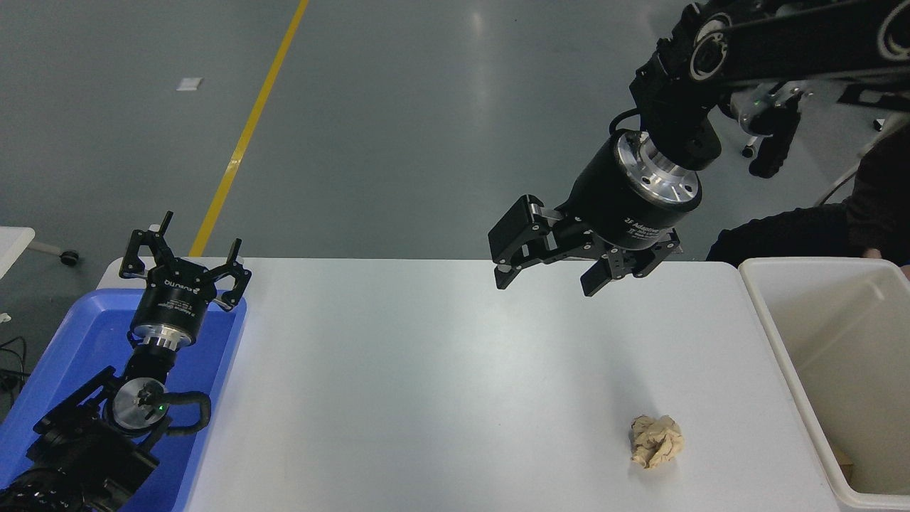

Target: Pick up paper ball place in dustbin

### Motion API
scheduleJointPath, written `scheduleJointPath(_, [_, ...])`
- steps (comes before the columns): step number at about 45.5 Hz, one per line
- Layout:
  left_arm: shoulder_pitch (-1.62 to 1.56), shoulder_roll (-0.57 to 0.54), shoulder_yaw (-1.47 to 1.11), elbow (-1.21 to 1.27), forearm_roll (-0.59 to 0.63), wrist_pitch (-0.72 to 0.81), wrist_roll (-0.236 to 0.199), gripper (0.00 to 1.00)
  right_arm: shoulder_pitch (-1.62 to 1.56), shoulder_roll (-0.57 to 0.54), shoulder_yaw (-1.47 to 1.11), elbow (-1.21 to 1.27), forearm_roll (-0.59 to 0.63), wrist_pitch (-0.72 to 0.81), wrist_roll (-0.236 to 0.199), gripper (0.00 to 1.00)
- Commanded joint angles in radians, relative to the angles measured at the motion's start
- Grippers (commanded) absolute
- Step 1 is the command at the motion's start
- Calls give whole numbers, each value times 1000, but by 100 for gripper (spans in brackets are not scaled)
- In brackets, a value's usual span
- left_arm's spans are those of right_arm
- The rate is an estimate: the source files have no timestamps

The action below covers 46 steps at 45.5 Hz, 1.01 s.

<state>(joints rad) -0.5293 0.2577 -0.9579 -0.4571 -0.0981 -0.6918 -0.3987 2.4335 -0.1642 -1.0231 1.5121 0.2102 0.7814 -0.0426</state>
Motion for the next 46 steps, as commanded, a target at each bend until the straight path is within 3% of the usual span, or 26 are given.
scheduleJointPath(1, [-1,0,-7,0,-2,0,0,100,16,0,-17,10,15,4,-5,100])
scheduleJointPath(20, [0,0,-4,-2,-2,0,0,100,-109,-24,-38,-10,-66,-97,1,100])
scheduleJointPath(30, [-1,0,-5,0,-2,0,0,100,-257,-149,-35,-30,-175,-160,3,100])
scheduleJointPath(46, [-1,0,-4,0,-2,0,0,100,-602,-403,69,-76,-508,-218,9,100])
